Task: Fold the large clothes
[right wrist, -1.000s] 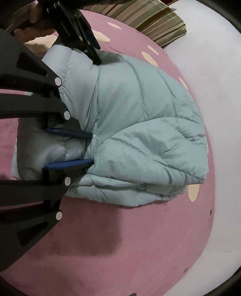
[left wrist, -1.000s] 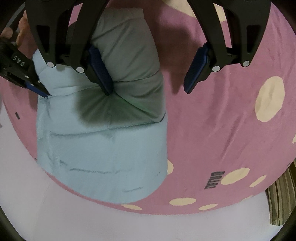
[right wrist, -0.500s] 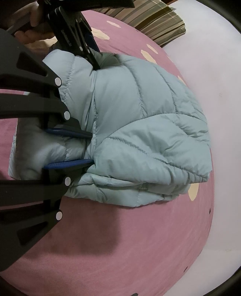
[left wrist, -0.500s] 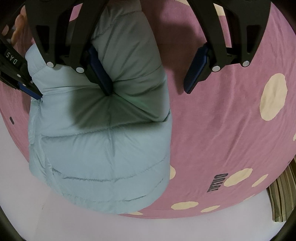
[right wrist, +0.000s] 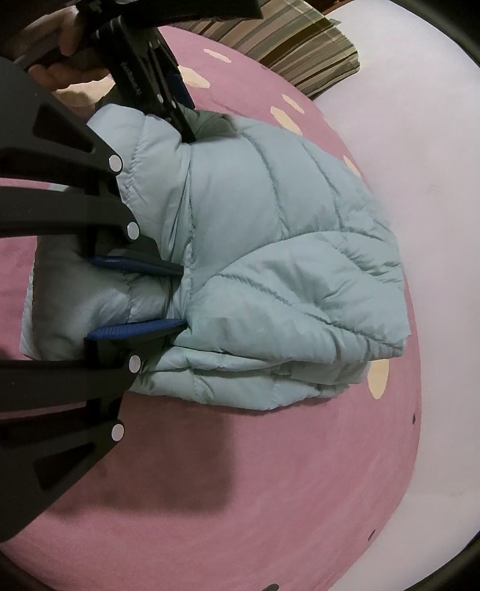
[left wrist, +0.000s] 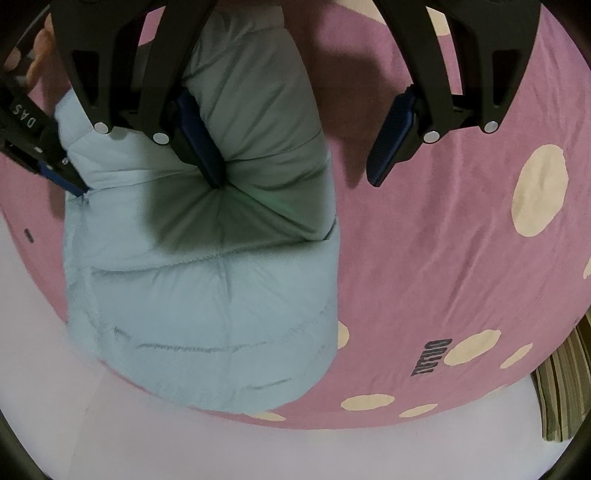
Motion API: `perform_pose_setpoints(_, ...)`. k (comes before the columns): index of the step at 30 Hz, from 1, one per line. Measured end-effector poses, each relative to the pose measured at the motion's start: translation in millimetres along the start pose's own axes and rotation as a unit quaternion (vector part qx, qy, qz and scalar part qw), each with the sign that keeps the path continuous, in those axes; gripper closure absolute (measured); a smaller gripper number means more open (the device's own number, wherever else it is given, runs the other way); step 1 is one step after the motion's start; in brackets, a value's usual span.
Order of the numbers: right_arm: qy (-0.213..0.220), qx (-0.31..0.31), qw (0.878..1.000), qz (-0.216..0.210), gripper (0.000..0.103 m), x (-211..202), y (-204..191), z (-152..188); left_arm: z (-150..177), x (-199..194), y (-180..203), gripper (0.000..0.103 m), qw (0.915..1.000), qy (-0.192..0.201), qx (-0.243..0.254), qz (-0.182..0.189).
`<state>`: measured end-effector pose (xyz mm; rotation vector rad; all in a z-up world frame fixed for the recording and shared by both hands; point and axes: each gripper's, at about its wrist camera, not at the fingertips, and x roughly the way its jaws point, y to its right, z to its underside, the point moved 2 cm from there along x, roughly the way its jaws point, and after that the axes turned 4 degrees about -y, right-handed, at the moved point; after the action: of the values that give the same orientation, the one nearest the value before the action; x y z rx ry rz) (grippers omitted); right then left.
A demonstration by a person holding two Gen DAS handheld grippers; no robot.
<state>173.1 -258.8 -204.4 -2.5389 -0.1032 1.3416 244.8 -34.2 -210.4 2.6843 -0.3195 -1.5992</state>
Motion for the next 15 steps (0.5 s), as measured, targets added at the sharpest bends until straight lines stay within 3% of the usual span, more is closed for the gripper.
perform_pose_setpoints(8,0.018,-0.012,1.000,0.000,0.076,-41,-5,-7,-21,-40,-17,0.025,0.9990,0.043,-0.010,0.005)
perform_pose_setpoints(15,0.081,-0.039,0.996,0.003,0.076,-69,-20,-72,-75,-44,-27,0.033,0.9975,0.068,-0.020,-0.004)
